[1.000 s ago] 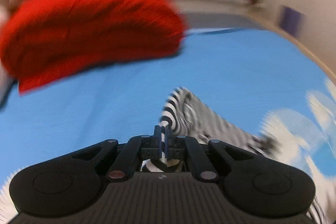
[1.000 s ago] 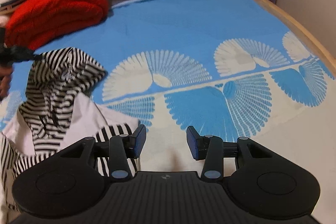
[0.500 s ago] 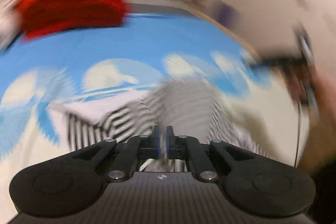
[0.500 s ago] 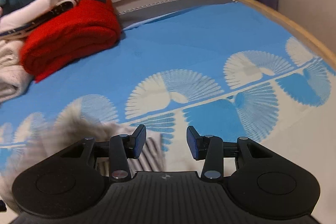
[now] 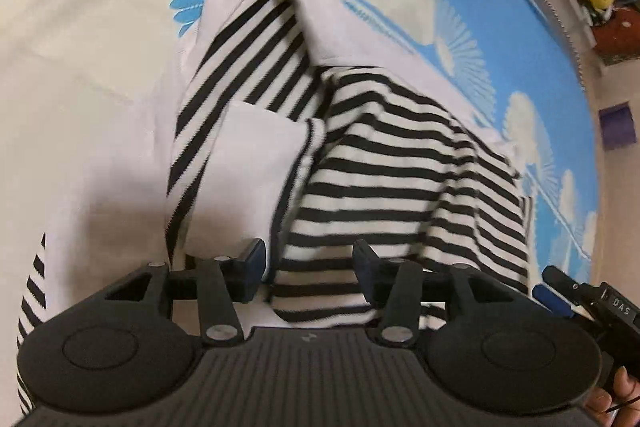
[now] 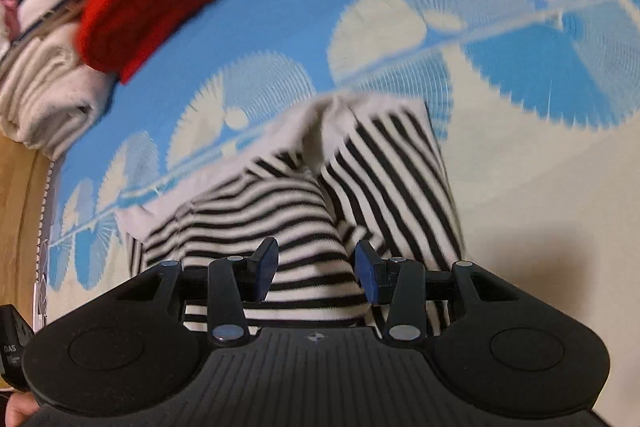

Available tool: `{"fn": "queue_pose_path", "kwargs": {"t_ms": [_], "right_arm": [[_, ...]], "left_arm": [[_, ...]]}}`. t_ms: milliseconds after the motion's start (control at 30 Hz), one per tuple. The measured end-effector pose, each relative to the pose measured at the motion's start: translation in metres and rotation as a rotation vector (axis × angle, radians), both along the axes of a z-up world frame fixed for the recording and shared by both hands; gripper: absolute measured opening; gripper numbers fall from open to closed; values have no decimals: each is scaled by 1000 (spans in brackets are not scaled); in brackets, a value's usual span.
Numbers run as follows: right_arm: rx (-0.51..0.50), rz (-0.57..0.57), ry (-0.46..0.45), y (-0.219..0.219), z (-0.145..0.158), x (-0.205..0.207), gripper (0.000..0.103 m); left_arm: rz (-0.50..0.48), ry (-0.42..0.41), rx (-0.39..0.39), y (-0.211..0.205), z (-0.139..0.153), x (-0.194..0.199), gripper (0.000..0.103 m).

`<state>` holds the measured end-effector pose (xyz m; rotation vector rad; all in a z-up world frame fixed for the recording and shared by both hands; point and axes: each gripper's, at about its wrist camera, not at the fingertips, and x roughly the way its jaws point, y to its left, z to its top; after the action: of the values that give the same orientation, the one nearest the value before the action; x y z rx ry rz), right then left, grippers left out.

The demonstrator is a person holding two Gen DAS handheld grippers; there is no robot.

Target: Fold small clothes

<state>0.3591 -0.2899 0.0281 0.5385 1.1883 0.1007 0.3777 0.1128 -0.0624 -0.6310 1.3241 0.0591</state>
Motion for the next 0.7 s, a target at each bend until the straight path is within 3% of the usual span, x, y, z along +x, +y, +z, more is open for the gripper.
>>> {"fn": "queue_pose_path", "kwargs": {"t_ms": [67,100,133,167,200,233,333,467,567,633,700], "right_arm": [[-27,-13,34,3,-11,5,48],[-39,-18,49,5,-17,7,48],[-43,-16,59,6,-22,8,48],[-46,-9,68,10,-26,10,48],[-48,1,71,13,-29,11,48],[-49,9,72,17,-30,12,47],[-5,-6,30,20,-22,12,6],[158,-104,-235,4,27,3,3],[255,-152,-361,-13,49,-8,3],[294,-169,-317,-22,40,-12,3],[232,-131,-141,-24,16,-10,3]], "left_arm": [[4,18,9,0,-8,1,51],[-3,21,4,-2,-11,0,43],[-12,13,4,-4,-9,-1,19],[-23,-2,10,-5,-8,-1,5],[-31,-20,13,-5,-6,0,1],[-29,-48,19,-5,-1,1,1],[-14,-184,59,1,29,0,1],[37,-453,23,18,81,-12,0],[66,-563,14,30,101,-23,0],[73,-505,18,37,93,-23,1],[36,-289,52,38,63,-16,1]]}}
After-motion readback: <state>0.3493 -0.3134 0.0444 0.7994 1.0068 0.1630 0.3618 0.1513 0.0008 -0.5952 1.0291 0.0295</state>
